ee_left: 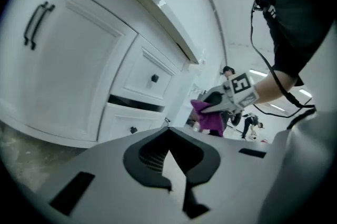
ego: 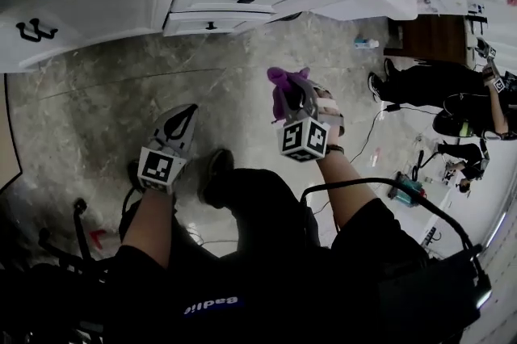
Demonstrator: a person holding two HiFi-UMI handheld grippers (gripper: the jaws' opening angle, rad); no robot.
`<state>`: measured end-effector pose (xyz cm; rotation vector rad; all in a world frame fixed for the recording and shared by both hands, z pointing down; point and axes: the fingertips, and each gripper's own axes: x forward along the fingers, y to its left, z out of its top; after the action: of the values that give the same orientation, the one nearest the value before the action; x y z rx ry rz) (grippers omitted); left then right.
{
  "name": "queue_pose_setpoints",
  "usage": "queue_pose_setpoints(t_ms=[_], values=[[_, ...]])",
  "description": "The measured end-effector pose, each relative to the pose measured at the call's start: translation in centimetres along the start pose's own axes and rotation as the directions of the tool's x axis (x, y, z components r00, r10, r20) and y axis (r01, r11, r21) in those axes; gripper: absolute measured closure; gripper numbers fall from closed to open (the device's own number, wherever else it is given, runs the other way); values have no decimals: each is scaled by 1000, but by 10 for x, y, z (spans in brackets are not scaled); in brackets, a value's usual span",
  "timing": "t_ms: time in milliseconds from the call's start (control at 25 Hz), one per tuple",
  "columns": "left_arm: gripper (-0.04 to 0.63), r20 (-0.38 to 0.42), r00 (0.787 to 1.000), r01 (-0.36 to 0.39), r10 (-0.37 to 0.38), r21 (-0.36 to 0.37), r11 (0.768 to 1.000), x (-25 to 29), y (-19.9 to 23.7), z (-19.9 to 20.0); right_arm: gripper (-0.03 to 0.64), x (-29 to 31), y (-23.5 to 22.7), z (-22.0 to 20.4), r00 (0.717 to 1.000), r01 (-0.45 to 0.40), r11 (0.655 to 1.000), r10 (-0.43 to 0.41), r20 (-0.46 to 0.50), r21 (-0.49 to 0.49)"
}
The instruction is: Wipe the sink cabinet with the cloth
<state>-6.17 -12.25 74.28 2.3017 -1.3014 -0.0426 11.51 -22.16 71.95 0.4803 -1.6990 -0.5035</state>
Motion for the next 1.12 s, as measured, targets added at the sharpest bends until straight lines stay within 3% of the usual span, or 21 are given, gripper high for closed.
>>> queue_pose_setpoints(t_ms=[80, 240, 360, 680, 840, 960, 1040, 1120], values=[[604, -9, 999, -50, 49, -42, 998, -21, -18, 20, 541, -42, 13, -5, 997, -70, 997, 70, -10, 16], [604, -88, 995, -41, 38, -36, 999, -62, -68, 76, 541, -118, 18, 11, 983, -182, 980, 181, 22, 81], [604, -116, 993, -29, 26, -21, 999, -86, -108, 138, 541, -179, 6, 34, 973, -226, 967, 217, 84, 114], [604, -123, 991, -29, 44, 120, 992, -124, -204, 304, 541, -323, -71, 90, 942, -212, 967, 163, 293, 143], [604, -43, 996, -71, 75, 96, 993, -141, -269, 376, 541, -377, -102, 84, 924, -190, 978, 147, 354, 90], [604, -5, 999, -36, 36, 115, 993, -151, -315, 408, 541, -404, -122, 86, 900, -233, 949, 129, 416, 211], [604, -6, 1000, 11, -10, 151, 988, -164, -342, 419, 541, -435, -130, 102, 867, -277, 913, 102, 489, 301], [604, -7, 999, 54, -54, 181, 982, -178, -362, 425, 541, -470, -134, 121, 833, -287, 902, 68, 548, 324]])
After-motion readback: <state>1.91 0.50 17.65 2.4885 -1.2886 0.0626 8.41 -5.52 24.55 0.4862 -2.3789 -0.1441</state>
